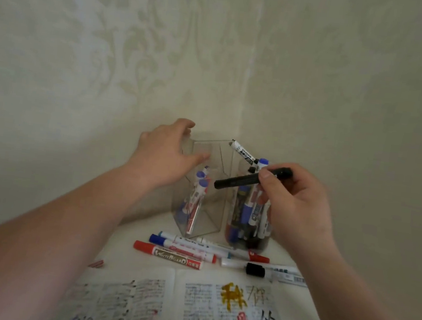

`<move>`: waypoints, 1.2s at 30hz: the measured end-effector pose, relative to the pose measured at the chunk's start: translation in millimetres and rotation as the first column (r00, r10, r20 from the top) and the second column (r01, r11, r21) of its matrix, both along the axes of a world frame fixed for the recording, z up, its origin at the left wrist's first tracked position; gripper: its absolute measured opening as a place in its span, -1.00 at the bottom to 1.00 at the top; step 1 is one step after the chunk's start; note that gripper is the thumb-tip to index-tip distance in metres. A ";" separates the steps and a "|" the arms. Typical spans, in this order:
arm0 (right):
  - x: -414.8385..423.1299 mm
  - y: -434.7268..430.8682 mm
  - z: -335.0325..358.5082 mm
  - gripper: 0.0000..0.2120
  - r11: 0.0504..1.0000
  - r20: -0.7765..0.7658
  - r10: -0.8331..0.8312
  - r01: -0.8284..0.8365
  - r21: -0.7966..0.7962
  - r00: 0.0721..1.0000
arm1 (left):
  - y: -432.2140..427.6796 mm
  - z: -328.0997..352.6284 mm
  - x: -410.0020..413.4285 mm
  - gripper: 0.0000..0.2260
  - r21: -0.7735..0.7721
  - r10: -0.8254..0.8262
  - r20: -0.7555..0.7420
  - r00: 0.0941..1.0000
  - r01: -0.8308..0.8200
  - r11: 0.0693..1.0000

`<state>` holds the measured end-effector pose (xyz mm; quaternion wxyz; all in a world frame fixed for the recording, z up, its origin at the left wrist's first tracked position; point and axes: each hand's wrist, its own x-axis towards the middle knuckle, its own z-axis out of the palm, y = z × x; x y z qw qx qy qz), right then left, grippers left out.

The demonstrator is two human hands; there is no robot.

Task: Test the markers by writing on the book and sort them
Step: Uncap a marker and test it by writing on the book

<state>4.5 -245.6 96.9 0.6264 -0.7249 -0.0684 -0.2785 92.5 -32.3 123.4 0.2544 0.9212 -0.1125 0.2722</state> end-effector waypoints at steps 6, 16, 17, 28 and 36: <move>6.9 8.3 12.7 -0.97 0.997 0.059 -0.042 0.045 -0.055 0.997 | -4.3 27.4 2.3 -0.60 -0.146 0.025 -0.038 0.999 -0.030 0.989; 33.6 30.3 23.2 -0.67 0.926 -0.055 -0.095 0.068 -0.371 0.994 | -8.1 23.6 0.8 -0.61 -0.212 -0.029 -0.033 0.999 0.021 0.977; 32.1 29.2 22.8 -0.68 0.929 -0.048 -0.094 0.071 -0.364 0.994 | -7.9 21.0 -0.8 -0.59 -0.197 -0.033 -0.030 0.999 0.026 0.980; -0.7 -11.2 -32.8 -0.90 0.724 -0.223 -0.040 -0.126 -0.679 0.974 | -5.5 -20.1 -13.9 -0.46 -0.030 -0.065 0.099 0.993 0.068 0.997; 1.7 -17.4 -73.7 -0.86 0.399 -0.221 -0.081 -0.171 -0.901 0.972 | 8.3 -80.2 -81.4 -0.97 0.202 -0.360 0.011 0.933 0.350 0.914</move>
